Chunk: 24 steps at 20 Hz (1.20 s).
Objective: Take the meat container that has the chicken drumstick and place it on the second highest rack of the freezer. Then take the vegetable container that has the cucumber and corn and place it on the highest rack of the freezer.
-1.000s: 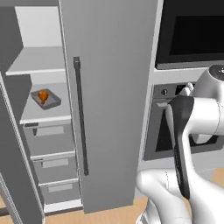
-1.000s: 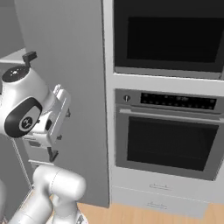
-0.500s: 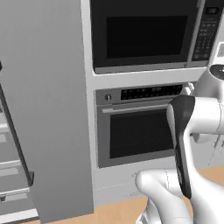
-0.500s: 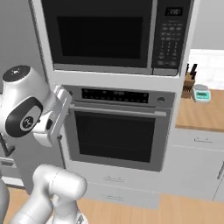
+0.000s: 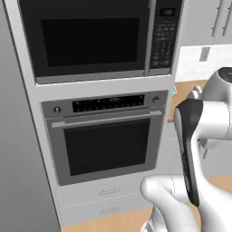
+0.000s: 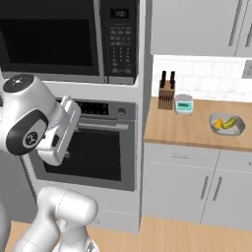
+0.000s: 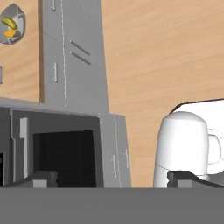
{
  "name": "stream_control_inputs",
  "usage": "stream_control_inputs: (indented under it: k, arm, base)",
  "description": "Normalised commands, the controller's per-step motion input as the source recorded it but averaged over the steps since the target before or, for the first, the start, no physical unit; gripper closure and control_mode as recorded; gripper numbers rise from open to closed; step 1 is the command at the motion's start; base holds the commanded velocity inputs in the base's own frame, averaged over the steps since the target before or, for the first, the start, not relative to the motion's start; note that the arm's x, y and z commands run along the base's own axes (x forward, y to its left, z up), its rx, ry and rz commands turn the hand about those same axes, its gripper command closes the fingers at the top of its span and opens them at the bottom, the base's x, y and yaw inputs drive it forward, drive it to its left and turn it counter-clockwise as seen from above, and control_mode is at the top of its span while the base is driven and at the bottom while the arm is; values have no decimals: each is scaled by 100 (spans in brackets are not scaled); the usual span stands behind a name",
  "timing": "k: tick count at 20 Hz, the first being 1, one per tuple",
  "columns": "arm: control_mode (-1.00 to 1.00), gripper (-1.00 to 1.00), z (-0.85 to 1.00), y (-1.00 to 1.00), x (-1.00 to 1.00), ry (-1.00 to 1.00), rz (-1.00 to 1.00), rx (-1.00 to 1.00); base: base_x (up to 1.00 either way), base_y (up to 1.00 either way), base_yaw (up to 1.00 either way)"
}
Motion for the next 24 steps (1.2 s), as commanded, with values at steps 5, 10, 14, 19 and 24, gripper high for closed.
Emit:
stream_control_inputs:
  k: [5,10,14,19,24]
  arm:
    - [100,-100,0,0,0,0,0,0]
    - [100,-100,0,0,0,0,0,0]
    - [100,-100,0,0,0,0,0,0]
    - [100,-100,0,0,0,0,0,0]
    - [100,-100,0,0,0,0,0,0]
  base:
    - [60,-63,0]
    - [66,-62,0]
    - [45,-63,0]
    - [35,-64,0]
    - [32,-48,0]
